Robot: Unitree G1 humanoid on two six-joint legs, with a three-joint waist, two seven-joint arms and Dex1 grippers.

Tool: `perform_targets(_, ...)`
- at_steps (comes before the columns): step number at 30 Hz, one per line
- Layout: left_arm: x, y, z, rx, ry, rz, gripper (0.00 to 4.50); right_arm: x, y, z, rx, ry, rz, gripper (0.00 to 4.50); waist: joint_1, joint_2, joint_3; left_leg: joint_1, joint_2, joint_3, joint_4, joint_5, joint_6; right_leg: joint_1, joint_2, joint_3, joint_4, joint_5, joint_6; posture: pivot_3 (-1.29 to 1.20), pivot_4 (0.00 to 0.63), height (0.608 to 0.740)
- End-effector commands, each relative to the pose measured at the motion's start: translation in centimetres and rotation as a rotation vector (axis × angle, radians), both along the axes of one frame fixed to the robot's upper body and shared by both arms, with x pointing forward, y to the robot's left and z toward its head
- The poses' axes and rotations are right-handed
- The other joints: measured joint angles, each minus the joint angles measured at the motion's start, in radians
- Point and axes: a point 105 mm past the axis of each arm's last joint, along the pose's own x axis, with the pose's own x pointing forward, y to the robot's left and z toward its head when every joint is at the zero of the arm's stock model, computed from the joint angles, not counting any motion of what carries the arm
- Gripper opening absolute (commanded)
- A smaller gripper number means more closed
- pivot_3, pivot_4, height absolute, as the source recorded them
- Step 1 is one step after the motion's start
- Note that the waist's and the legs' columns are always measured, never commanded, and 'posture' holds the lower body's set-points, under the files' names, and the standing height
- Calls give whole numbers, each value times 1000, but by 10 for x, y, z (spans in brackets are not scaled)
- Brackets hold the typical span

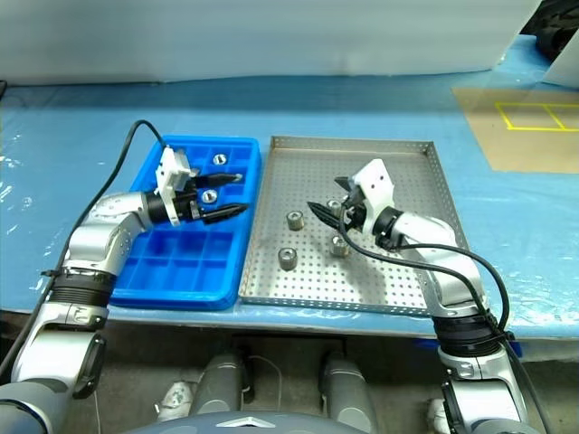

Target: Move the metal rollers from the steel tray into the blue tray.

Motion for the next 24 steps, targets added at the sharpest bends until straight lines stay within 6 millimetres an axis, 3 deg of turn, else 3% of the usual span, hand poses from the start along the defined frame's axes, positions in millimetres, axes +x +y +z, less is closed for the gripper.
perform_targets(1,1,-1,19,-23,-75,5,4500,2,1,13,-1,-57,4,4141,0,0,0,0,0,0,0,0,0,0,0,0,0,0,0,-157,150,740)
perform_targets(24,12,-24,27,-116,-79,0,4500,5,8,6,-63,-66,28,4141,0,0,0,0,0,0,0,0,0,1,0,0,0,0,0,-178,150,740)
